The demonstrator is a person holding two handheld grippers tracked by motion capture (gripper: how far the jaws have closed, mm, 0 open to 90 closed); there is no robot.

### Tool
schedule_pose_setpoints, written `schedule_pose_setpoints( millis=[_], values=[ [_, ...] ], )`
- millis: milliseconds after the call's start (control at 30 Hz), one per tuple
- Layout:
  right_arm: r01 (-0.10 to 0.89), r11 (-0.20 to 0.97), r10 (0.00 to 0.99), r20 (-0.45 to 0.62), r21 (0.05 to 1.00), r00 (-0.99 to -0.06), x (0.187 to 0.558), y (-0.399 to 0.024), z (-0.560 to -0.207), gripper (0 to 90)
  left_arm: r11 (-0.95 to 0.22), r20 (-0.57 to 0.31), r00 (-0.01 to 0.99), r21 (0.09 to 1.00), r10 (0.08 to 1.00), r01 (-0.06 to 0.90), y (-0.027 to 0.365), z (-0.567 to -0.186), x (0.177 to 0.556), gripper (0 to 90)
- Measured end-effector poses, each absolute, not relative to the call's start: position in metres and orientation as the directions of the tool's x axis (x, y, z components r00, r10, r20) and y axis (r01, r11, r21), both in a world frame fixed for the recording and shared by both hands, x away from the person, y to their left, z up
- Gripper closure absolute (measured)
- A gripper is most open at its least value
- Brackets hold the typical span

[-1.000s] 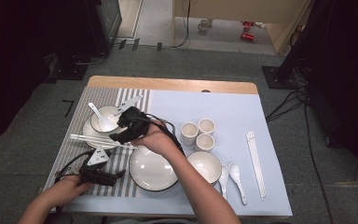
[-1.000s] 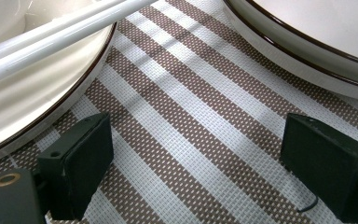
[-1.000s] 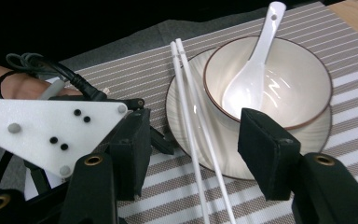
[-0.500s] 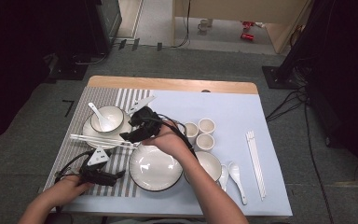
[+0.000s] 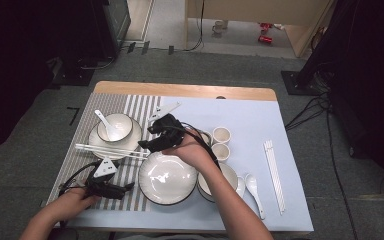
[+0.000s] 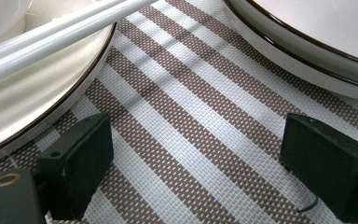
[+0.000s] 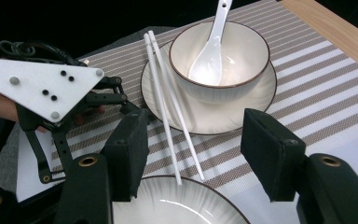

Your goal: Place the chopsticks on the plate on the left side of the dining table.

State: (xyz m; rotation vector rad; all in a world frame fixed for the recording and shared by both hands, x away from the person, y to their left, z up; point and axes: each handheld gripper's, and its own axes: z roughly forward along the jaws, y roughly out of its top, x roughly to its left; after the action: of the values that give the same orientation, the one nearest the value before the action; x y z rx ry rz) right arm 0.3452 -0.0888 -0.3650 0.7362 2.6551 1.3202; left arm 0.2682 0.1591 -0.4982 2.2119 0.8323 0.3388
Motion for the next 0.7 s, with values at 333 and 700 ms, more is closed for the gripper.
schedule_pose_setpoints(
  millis=[333,700],
  values=[
    [0.379,0.517,0.465,0.12,0.767,-0.877,0.343,-0.103,-0.369,38.5,-0.519,-0.011,0.755,0.72,0.655,0.46,0.159,-0.498,0.268,9.5],
    [0.385,0.511,0.475,0.121,0.769,-0.872,0.338,-0.119,-0.371,34.8,-0.521,-0.009,0.756,0.719,0.654,0.46,0.159,-0.498,0.268,9.5]
  ],
)
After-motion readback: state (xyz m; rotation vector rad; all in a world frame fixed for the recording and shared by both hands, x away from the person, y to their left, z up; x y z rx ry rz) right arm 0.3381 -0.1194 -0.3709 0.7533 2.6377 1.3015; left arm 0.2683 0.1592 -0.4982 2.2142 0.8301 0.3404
